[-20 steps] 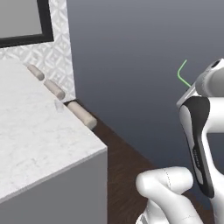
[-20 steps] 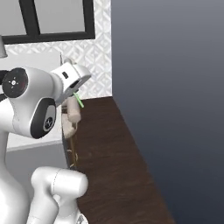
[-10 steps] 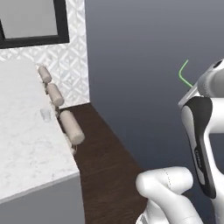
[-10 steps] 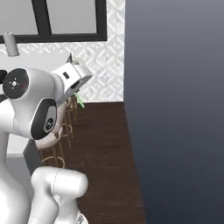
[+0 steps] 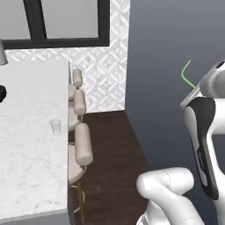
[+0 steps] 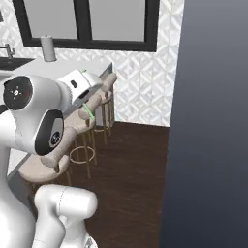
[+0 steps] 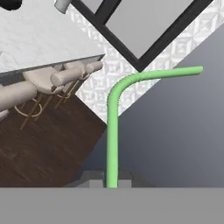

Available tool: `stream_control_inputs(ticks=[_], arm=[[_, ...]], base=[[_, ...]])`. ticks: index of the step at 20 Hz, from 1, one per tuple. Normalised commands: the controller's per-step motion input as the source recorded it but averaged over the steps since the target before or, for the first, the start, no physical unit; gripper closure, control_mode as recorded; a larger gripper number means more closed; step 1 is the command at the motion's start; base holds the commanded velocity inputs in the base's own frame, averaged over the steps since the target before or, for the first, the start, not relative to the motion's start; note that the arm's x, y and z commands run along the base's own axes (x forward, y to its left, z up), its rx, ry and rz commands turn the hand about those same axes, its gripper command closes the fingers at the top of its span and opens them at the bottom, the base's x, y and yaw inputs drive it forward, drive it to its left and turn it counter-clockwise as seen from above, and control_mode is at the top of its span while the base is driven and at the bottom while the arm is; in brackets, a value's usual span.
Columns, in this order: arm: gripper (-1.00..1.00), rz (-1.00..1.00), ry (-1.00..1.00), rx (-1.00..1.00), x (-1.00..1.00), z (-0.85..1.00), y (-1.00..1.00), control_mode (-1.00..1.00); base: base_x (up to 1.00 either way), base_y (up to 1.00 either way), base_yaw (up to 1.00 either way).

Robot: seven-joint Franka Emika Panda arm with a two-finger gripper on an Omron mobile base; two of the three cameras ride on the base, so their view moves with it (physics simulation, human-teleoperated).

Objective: Take a straw from the drawer in front and place it inside the glass cup on the dining counter.

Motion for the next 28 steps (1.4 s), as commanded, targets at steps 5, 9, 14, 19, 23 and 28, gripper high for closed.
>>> stream_control_inputs(ticks=[5,9,14,19,23,28], arm=[[1.00,0.00,0.00,0.00,0.00,0.00,0.00,1.00],[1.00,0.00,0.00,0.00,0.00,0.00,0.00,1.00],[1.00,0.00,0.00,0.00,0.00,0.00,0.00,1.00],[1.00,0.00,0.00,0.00,0.00,0.00,0.00,1.00],[1.00,0.00,0.00,0.00,0.00,0.00,0.00,1.00],[1.00,0.00,0.00,0.00,0.00,0.00,0.00,1.00]], base=[[0.87,-0.32,0.59],[0.79,-0.31,0.62],[0.59,-0.35,0.63],[0.33,-0.28,0.70],[0.23,-0.22,0.74],[0.15,-0.41,0.67]])
